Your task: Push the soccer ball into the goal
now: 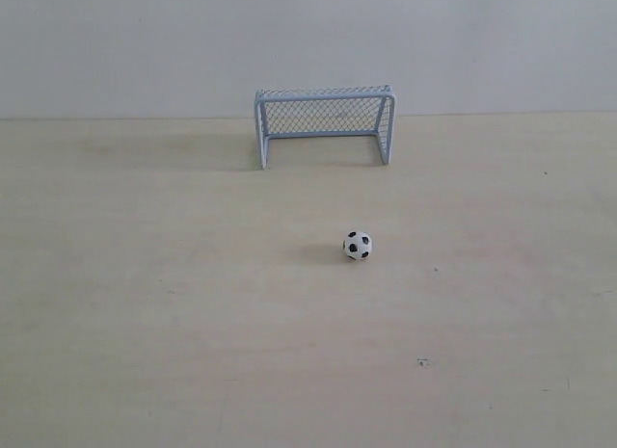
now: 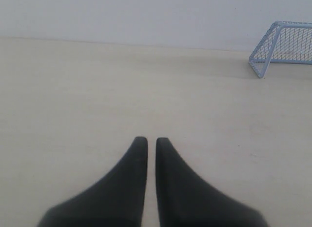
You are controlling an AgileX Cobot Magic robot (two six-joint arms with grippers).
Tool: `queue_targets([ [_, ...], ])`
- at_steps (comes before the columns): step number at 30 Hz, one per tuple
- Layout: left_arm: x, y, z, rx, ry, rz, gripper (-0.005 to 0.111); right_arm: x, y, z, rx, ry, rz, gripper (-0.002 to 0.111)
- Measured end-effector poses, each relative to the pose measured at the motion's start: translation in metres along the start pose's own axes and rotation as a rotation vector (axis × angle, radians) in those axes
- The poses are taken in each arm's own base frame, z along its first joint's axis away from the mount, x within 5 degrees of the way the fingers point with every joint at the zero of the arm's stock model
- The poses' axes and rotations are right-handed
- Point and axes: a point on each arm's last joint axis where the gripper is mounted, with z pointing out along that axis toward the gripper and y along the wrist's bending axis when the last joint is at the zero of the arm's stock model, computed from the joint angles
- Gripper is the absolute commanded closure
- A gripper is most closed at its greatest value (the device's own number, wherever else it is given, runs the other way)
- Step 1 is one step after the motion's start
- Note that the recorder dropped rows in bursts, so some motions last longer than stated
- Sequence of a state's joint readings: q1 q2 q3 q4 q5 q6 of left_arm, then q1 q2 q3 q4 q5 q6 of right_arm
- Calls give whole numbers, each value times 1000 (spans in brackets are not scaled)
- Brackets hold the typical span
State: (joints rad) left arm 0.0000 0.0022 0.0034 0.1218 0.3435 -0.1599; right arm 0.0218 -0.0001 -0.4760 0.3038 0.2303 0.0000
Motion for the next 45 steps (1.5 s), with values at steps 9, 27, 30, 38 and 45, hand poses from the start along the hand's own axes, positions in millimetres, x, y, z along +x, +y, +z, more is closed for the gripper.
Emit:
queue_targets([
  [9, 0, 0, 0, 0, 0, 0, 100, -15, 4, 51, 4, 185, -186, 108],
  [27, 0, 0, 0, 0, 0, 0, 100, 170, 38, 249, -995, 1165, -841, 108],
  [30, 0, 0, 0, 0, 0, 0, 100, 204, 41, 262, -1119, 1249, -863, 108],
  [38, 0, 0, 0, 0, 0, 0, 100, 274, 49, 269, -1313, 1409, -978, 108],
  [45, 0, 0, 0, 0, 0, 0, 100, 311, 53, 264, -1352, 1436, -982, 108],
])
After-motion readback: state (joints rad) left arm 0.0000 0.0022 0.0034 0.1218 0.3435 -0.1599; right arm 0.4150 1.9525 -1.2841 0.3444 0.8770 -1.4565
